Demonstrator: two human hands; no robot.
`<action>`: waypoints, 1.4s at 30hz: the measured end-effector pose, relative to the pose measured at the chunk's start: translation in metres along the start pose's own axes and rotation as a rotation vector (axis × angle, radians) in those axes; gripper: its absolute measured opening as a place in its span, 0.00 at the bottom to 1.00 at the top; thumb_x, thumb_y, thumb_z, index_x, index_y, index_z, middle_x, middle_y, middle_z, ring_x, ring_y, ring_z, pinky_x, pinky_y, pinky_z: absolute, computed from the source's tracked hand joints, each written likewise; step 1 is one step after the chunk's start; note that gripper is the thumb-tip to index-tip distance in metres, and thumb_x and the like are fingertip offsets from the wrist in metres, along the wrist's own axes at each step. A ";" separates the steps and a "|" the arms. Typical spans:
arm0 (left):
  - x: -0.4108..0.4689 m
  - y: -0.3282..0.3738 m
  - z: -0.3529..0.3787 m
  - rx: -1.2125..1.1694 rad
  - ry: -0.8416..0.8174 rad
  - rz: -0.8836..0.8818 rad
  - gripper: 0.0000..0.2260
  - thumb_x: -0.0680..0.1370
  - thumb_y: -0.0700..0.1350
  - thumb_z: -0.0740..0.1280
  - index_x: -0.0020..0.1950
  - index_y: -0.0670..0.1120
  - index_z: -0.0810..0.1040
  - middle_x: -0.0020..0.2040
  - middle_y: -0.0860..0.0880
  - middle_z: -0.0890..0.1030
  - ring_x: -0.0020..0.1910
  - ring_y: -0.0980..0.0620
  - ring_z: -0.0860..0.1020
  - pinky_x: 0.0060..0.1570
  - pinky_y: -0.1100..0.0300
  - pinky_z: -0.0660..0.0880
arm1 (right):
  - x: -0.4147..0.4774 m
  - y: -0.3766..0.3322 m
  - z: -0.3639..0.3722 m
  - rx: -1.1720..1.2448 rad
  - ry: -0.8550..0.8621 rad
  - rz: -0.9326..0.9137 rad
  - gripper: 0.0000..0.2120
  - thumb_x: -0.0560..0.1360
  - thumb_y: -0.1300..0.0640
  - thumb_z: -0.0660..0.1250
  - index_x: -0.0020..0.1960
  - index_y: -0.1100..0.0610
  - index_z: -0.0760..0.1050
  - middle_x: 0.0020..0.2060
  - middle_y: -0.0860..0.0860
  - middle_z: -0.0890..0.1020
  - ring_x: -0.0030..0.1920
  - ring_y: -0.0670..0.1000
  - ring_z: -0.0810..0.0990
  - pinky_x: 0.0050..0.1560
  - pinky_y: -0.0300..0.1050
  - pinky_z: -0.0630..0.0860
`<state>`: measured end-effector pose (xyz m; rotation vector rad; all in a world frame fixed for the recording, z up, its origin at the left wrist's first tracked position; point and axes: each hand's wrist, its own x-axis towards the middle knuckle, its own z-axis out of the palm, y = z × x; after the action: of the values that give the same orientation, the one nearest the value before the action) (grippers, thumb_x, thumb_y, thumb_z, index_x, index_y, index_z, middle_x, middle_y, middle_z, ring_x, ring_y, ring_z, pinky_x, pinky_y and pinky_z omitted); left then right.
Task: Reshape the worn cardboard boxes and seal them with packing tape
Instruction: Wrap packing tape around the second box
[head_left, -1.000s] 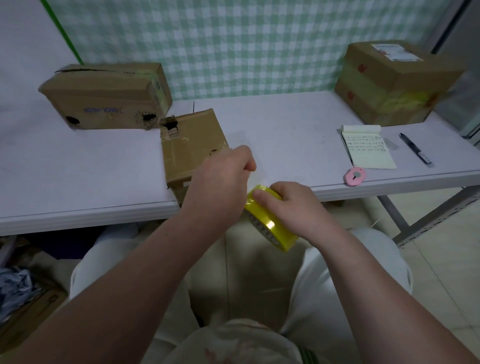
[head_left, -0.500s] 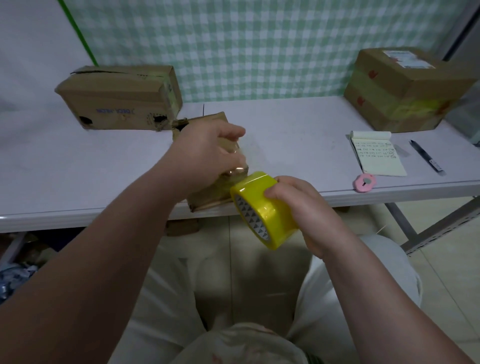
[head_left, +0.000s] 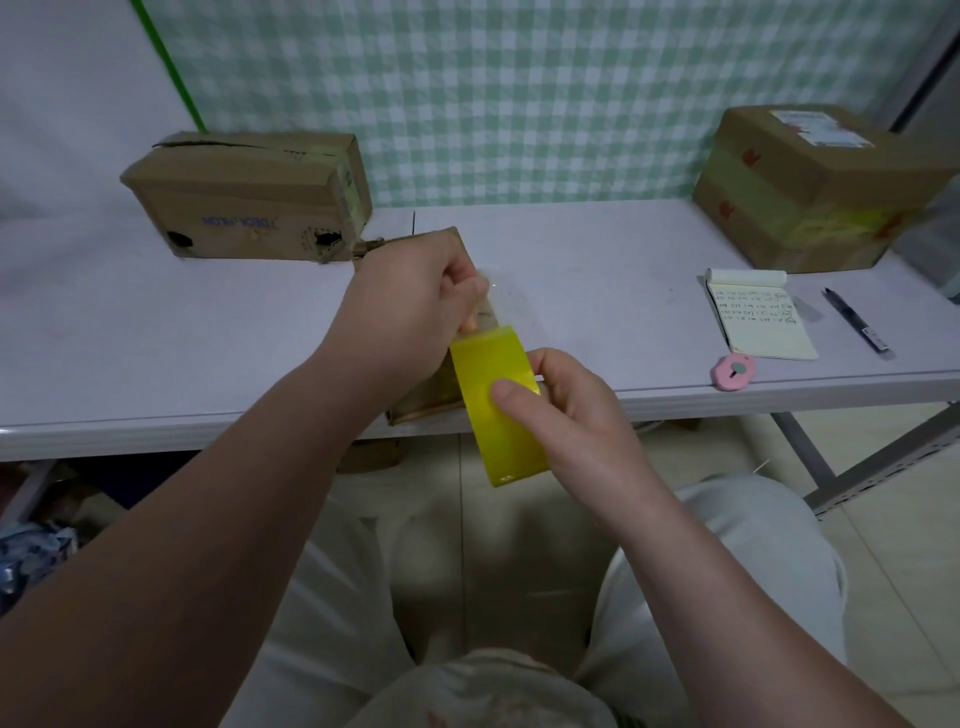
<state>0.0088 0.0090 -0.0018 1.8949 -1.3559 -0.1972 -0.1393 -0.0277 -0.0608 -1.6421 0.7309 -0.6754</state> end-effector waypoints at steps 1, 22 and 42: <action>-0.001 0.001 0.000 0.043 0.031 0.041 0.07 0.79 0.44 0.64 0.41 0.44 0.75 0.31 0.53 0.79 0.28 0.62 0.73 0.30 0.68 0.68 | -0.001 0.000 0.002 0.003 0.016 -0.010 0.15 0.68 0.43 0.65 0.42 0.54 0.74 0.33 0.52 0.74 0.34 0.47 0.71 0.37 0.46 0.68; 0.063 -0.043 0.002 0.282 -0.100 0.171 0.09 0.80 0.49 0.63 0.42 0.47 0.71 0.34 0.57 0.69 0.34 0.60 0.67 0.32 0.66 0.61 | 0.007 -0.003 0.017 0.043 0.200 0.189 0.30 0.65 0.40 0.62 0.47 0.68 0.72 0.34 0.54 0.72 0.35 0.50 0.70 0.37 0.45 0.67; 0.069 -0.067 0.022 0.219 -0.110 0.208 0.07 0.79 0.48 0.65 0.42 0.48 0.71 0.34 0.59 0.69 0.39 0.55 0.70 0.38 0.61 0.61 | 0.013 0.004 0.022 -0.097 0.271 0.142 0.21 0.67 0.44 0.59 0.35 0.65 0.64 0.26 0.50 0.64 0.29 0.48 0.63 0.29 0.43 0.61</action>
<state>0.0755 -0.0525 -0.0405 1.9254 -1.6970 -0.0507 -0.1143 -0.0246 -0.0683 -1.5853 1.0797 -0.7788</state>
